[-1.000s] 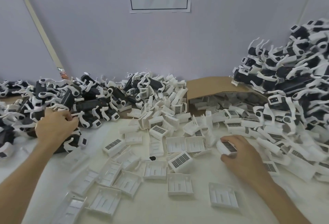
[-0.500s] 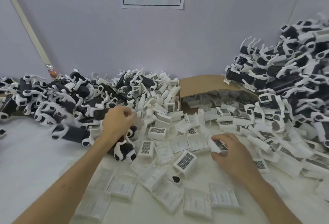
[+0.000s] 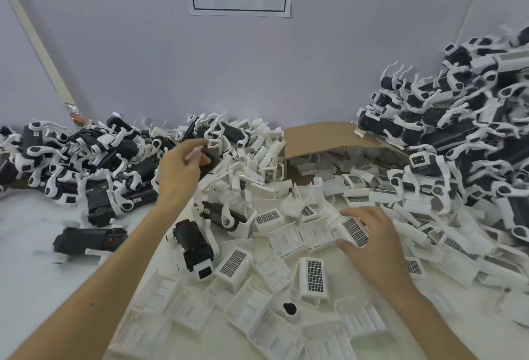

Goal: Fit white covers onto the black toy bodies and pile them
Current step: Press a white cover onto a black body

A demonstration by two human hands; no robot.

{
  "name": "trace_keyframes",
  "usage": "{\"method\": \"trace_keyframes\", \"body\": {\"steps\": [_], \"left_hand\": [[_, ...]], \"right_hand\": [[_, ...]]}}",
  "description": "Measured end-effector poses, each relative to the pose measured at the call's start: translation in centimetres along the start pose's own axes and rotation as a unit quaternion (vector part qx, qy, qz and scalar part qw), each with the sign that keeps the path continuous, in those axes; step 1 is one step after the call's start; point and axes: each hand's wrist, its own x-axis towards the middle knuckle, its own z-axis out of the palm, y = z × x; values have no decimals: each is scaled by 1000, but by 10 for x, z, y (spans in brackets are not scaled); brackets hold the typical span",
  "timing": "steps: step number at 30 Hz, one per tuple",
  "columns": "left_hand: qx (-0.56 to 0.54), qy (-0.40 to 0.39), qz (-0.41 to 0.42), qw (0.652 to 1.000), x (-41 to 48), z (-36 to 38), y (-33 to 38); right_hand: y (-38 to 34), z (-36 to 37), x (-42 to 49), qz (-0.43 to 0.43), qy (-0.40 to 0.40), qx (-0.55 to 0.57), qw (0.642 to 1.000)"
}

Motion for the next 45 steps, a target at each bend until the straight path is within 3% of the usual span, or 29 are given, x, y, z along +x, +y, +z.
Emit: {"method": "trace_keyframes", "body": {"steps": [5,9,12,14,17,19,23,26,30,34,40,45], "left_hand": [[-74,67,68,993,0,-11,19],[-180,72,103,976,-3,-17,42],[-304,-22,71,950,-12,-23,53],[-400,-112,15,910,-23,-22,57],[-473,-181,-35,861,-44,-14,57],[-460,-212,-35,862,-57,-7,54],[-403,-280,0,871,-80,3,47],[-365,-297,22,882,-94,9,46],[-357,-271,0,894,-103,19,45],[-357,-331,-50,872,-110,19,44],[-290,-327,-101,894,-114,26,40],[-211,-381,-111,893,-128,35,39]], "right_hand": [[-8,-4,-1,-28,42,45,998],[-12,-10,1,25,-20,146,989],[-32,-17,2,80,-65,254,962],[-49,-19,3,89,-113,280,949],[-71,-17,0,93,-226,322,915],[-79,-10,-4,94,-264,341,897],[-82,11,-10,133,-244,425,861],[-79,15,-15,135,-250,424,860],[-75,15,-22,104,-224,392,886],[-75,16,-23,96,-137,389,906],[-78,14,-25,14,-45,332,942],[-75,20,-28,-13,-60,334,941]]}}
